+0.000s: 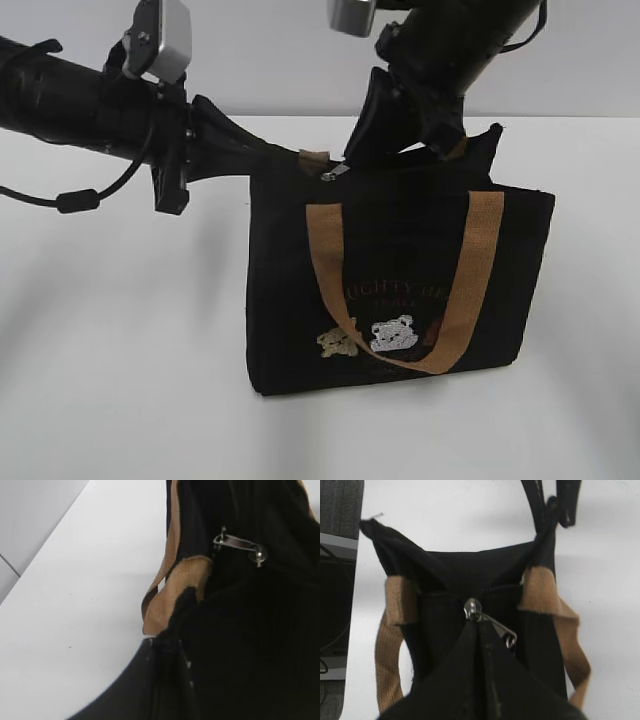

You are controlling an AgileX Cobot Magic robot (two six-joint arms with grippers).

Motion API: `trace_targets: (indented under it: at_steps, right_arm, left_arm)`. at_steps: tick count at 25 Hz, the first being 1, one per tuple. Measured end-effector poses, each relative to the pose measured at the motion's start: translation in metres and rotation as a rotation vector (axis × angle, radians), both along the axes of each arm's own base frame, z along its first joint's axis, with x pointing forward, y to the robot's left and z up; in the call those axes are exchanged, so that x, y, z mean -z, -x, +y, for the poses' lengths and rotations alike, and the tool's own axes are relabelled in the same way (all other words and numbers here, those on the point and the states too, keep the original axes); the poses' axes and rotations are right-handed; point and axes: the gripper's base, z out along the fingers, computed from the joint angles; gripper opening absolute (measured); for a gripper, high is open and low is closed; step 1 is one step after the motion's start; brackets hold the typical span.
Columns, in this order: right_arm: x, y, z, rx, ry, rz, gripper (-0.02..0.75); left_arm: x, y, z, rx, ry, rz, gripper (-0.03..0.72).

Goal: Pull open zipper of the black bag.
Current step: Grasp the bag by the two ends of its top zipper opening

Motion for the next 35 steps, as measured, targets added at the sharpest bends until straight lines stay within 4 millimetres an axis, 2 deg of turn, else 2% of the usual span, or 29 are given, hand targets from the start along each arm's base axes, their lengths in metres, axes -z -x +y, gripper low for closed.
trace_targets:
  at_steps: [7,14,16,19,20,25,32,35]
  right_arm:
    - [-0.006,-0.009,-0.024,0.063,0.003,-0.018,-0.015]
    - [-0.01,-0.01,-0.021,0.047,-0.079,-0.016,-0.008]
    - [-0.012,-0.009,-0.02,0.016,-0.095,-0.034,0.069]
    - [-0.012,-0.007,-0.015,-0.019,-0.103,-0.05,0.245]
    - [-0.012,-0.005,-0.011,-0.032,-0.103,-0.055,0.268]
    - [-0.011,0.006,0.009,-0.112,-0.09,-0.076,0.251]
    - [-0.008,0.005,0.006,-0.174,-0.039,-0.126,0.245]
    - [-0.001,0.002,0.007,-0.213,-0.032,-0.133,0.245]
  left_arm:
    - [0.0,0.0,0.0,-0.002,-0.001,-0.001,0.058]
    - [0.0,0.0,0.0,-0.002,0.0,0.0,0.058]
    - [0.0,0.0,0.0,-0.002,0.0,0.0,0.058]
    - [0.0,0.0,0.0,-0.002,0.0,0.0,0.058]
    - [0.0,0.0,0.0,-0.002,0.0,0.0,0.058]
    - [0.0,0.0,0.0,-0.002,0.0,0.0,0.058]
    - [0.0,0.0,0.0,-0.001,-0.001,0.0,0.058]
    - [0.001,0.001,0.0,0.01,-0.012,-0.003,0.058]
